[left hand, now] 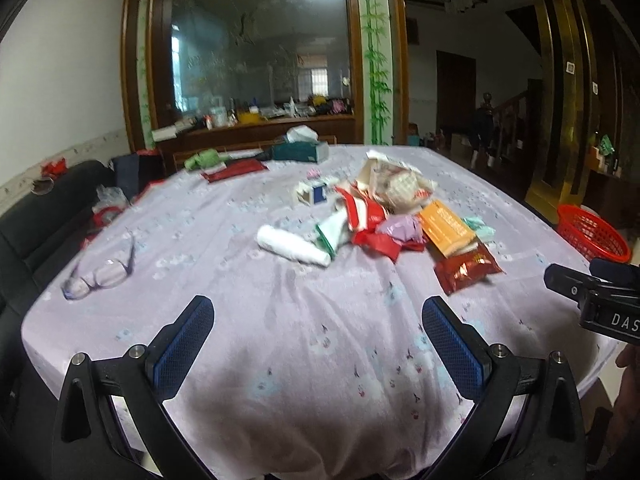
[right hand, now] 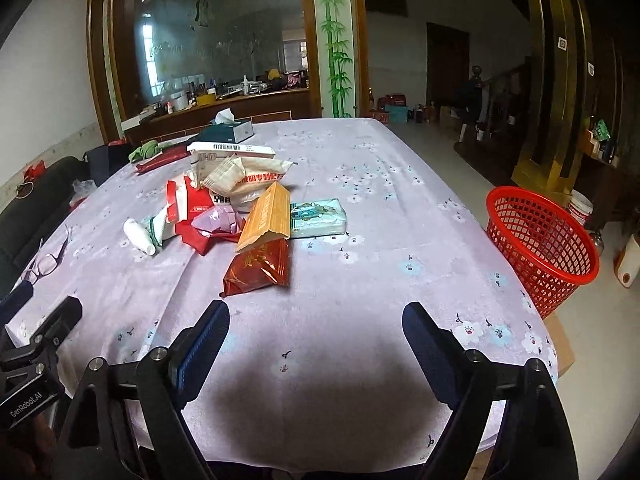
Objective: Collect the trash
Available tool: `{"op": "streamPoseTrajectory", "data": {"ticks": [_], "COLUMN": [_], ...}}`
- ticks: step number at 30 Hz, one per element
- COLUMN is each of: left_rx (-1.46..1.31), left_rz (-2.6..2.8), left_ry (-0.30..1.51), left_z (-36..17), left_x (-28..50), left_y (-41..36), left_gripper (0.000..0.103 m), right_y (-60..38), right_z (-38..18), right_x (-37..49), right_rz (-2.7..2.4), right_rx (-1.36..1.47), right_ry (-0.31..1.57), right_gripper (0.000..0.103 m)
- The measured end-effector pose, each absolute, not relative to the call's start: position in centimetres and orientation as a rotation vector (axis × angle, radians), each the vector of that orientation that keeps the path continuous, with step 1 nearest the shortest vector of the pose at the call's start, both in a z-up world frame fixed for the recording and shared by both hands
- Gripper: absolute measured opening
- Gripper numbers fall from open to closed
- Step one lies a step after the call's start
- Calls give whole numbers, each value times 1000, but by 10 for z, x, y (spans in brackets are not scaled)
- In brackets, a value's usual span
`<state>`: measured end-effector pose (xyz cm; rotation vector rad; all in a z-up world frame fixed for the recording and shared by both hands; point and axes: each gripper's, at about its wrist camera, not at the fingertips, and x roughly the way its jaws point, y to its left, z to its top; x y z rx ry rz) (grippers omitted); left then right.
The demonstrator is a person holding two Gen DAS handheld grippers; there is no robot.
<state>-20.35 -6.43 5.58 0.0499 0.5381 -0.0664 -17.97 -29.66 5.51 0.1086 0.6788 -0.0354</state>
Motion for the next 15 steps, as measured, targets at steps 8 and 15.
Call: {"op": "streamPoseTrajectory", "data": {"ticks": [8,15], "left_rx": [12,9], "left_rz": [-60,-55], "left_ry": [570,564], "left_z": [52,53], "left_x": [-200,-201], "left_y": [-60,-59], "left_gripper": [103,103], "right_y": [-294,-293], "right_z": [52,52], "right_x": [-178,-178], "right_rz": [-37,-39], "right_rx": [96,86], "right_ry": [699,698], "right_gripper": [91,91]}}
